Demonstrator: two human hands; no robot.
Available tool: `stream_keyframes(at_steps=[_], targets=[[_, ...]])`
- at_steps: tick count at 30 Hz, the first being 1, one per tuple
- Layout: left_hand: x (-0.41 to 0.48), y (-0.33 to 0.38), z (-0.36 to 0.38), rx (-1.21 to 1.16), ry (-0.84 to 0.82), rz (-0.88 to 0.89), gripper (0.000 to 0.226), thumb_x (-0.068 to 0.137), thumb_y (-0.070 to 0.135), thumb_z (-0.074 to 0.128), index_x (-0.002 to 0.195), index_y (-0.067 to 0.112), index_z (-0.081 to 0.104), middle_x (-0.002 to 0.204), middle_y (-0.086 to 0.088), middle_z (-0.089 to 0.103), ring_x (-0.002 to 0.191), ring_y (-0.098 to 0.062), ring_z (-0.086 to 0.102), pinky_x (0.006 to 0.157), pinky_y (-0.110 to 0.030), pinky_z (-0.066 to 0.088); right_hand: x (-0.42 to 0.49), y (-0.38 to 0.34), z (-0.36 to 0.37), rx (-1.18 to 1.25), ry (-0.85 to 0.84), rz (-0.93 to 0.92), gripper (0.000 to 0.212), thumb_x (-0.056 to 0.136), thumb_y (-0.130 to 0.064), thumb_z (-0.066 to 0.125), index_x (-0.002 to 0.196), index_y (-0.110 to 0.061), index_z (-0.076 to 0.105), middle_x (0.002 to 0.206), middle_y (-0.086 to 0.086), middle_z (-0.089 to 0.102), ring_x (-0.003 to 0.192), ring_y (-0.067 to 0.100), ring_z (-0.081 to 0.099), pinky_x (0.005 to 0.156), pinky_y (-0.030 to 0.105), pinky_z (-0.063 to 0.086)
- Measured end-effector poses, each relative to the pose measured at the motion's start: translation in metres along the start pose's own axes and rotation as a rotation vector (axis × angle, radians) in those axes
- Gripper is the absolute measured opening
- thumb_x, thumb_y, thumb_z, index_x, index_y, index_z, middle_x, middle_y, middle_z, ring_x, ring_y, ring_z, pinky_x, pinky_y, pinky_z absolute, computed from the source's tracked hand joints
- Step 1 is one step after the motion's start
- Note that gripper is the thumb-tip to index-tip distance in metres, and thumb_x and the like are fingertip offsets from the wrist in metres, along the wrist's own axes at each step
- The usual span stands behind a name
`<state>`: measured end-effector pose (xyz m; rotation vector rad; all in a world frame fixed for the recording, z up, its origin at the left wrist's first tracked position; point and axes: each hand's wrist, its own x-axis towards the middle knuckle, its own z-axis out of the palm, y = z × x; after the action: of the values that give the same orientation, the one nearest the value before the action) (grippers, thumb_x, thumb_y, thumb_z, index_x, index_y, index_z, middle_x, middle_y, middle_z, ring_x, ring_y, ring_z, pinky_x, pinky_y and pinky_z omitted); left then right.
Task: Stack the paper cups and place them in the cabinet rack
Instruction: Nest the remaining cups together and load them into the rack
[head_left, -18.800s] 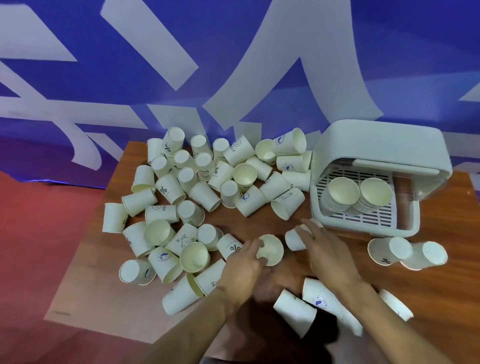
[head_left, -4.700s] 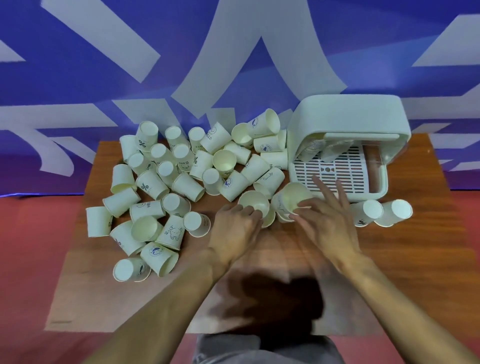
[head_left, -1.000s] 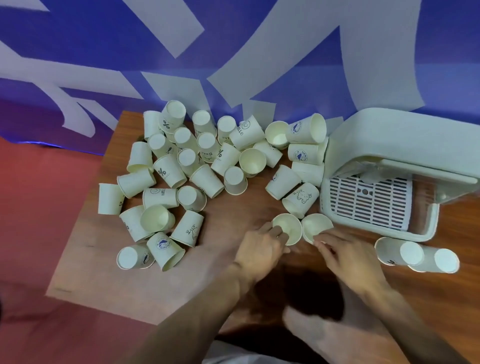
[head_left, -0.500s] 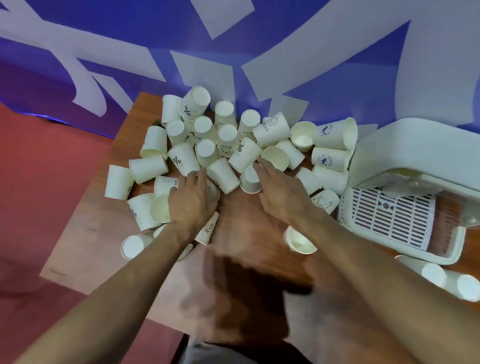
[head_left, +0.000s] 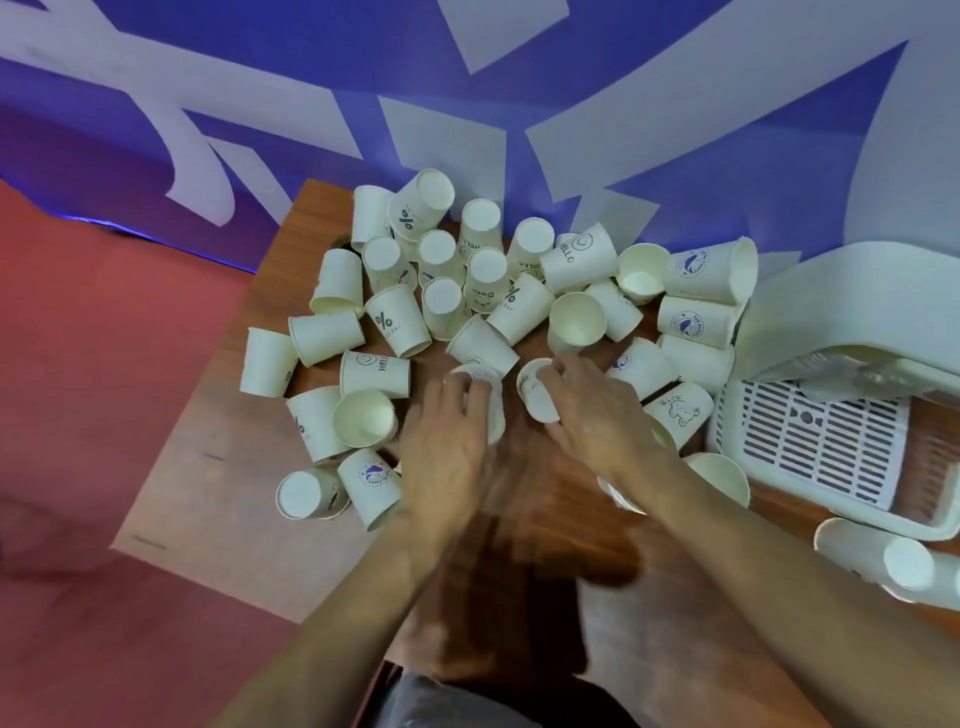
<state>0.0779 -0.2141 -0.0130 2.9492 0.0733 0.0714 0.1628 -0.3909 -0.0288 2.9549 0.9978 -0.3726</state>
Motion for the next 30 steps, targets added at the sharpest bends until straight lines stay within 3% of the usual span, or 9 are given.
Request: stream_keyframes(at_steps=[4,7,10,13,17,21,23,26,30], targets=[[-0.025,0.017,0.026,-0.069,-0.237,0.046,0.074,0.065,0.059,0.076,0.117,0.018,0.043,0.123,-0.003,0.044,0.101,-0.024,0.047,0.066,-0.038,0.047,-0.017,-0.001,-0.006,0.098,-0.133,0.026,0.055,0.087,-0.056,0.062,0.124,-0.018,0.051,0.145,0.0,0.037,0.112,0.025,0.054,0.065,0.034,0.039],[-0.032,0.016,0.04,-0.181,-0.244,0.016,0.055,0.083,0.066,0.054,0.107,0.017,0.049,0.123,0.0,0.046,0.101,-0.019,0.049,0.067,-0.034,0.05,-0.018,0.002,-0.005,0.125,-0.213,0.047,0.035,0.097,-0.046,0.051,0.113,-0.016,0.058,0.152,-0.004,0.033,0.115,0.024,0.056,0.072,0.034,0.044],[-0.029,0.014,0.044,-0.204,-0.227,0.012,0.039,0.093,0.053,0.047,0.098,0.015,0.051,0.119,0.0,0.046,0.094,-0.021,0.053,0.057,-0.033,0.046,-0.017,0.002,0.001,0.193,-0.295,0.088,0.026,0.096,-0.035,0.056,0.113,-0.016,0.053,0.132,0.002,0.055,0.105,0.026,0.062,0.075,0.037,0.049],[-0.033,0.014,0.045,-0.148,-0.317,0.082,0.04,0.093,0.048,0.052,0.115,0.015,0.047,0.125,-0.002,0.042,0.098,-0.021,0.053,0.062,-0.034,0.049,-0.018,-0.002,0.0,0.265,-0.251,0.133,0.036,0.09,-0.032,0.065,0.116,-0.018,0.043,0.104,0.004,0.065,0.092,0.027,0.064,0.073,0.043,0.052],[-0.055,0.007,0.049,-0.054,-0.335,0.196,0.063,0.095,0.066,0.028,0.133,0.019,0.045,0.136,0.001,0.045,0.113,-0.021,0.05,0.079,-0.038,0.05,-0.024,-0.006,0.0,0.267,-0.182,0.111,0.045,0.09,-0.028,0.064,0.13,-0.02,0.044,0.115,0.002,0.065,0.103,0.025,0.063,0.076,0.041,0.051],[-0.073,0.002,0.04,0.021,-0.415,0.234,0.08,0.081,0.08,0.033,0.135,0.022,0.046,0.136,0.0,0.048,0.117,-0.024,0.048,0.093,-0.044,0.043,-0.031,-0.01,-0.002,0.267,-0.147,0.107,0.037,0.095,-0.028,0.057,0.131,-0.022,0.051,0.123,0.0,0.063,0.113,0.023,0.059,0.08,0.039,0.051],[-0.08,0.0,0.035,0.119,-0.48,0.262,0.08,0.076,0.075,0.042,0.135,0.021,0.043,0.13,-0.003,0.049,0.108,-0.027,0.05,0.086,-0.043,0.041,-0.036,-0.014,-0.003,0.284,-0.112,0.108,0.032,0.094,-0.028,0.056,0.126,-0.023,0.056,0.118,-0.003,0.063,0.111,0.022,0.058,0.076,0.038,0.05],[-0.083,-0.006,0.035,0.126,-0.487,0.37,0.046,0.081,0.053,0.048,0.11,0.018,0.053,0.106,-0.005,0.055,0.092,-0.028,0.055,0.07,-0.039,0.045,-0.039,-0.018,0.0,0.264,-0.047,0.082,0.023,0.094,-0.029,0.055,0.114,-0.023,0.063,0.106,-0.004,0.063,0.103,0.021,0.058,0.064,0.034,0.042],[-0.067,-0.001,0.029,0.044,-0.314,0.269,0.04,0.078,0.049,0.061,0.102,0.018,0.055,0.095,-0.001,0.056,0.077,-0.021,0.057,0.052,-0.033,0.045,-0.044,-0.02,0.002,0.186,0.026,0.109,0.012,0.089,-0.028,0.058,0.093,-0.023,0.069,0.087,-0.004,0.065,0.087,0.022,0.061,0.057,0.03,0.034]])
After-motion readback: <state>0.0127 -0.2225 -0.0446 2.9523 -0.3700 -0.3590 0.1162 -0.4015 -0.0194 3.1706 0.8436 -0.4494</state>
